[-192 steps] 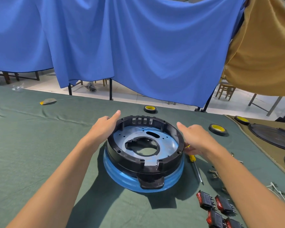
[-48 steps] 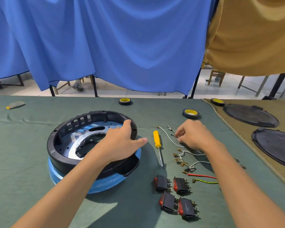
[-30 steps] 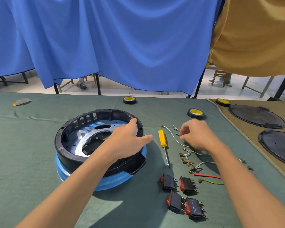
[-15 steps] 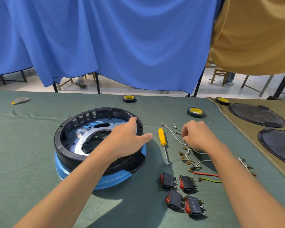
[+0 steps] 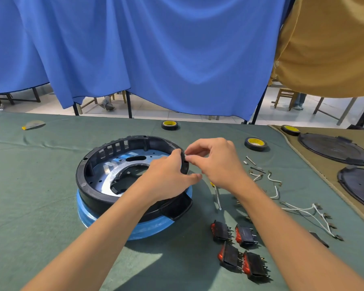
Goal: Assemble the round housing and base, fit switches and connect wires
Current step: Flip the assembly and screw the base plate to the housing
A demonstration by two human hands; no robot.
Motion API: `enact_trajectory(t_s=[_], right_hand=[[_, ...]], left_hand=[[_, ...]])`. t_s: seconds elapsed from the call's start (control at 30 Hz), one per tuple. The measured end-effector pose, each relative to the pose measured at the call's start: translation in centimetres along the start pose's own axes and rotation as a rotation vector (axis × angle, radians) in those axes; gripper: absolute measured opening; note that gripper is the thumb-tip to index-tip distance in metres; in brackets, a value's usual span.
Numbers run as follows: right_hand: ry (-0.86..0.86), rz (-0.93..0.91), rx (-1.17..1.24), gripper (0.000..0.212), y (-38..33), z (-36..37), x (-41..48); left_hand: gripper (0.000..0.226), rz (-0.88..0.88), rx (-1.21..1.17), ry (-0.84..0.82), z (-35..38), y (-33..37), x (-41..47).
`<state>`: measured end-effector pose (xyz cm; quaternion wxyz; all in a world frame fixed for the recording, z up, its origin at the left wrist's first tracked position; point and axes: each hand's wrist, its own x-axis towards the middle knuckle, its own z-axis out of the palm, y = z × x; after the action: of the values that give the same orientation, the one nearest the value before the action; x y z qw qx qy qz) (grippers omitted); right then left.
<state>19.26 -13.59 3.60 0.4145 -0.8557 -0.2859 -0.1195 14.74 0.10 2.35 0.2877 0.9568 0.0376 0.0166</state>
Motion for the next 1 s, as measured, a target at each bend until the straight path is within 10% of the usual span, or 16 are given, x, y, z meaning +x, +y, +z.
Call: enact_trajectory(t_s=[1.0], right_hand=[[-0.077, -0.264, -0.221, 0.018, 0.86, 0.23, -0.12]], left_hand=[[0.054, 0.028, 0.001, -0.002, 0.05, -0.2, 0.06]])
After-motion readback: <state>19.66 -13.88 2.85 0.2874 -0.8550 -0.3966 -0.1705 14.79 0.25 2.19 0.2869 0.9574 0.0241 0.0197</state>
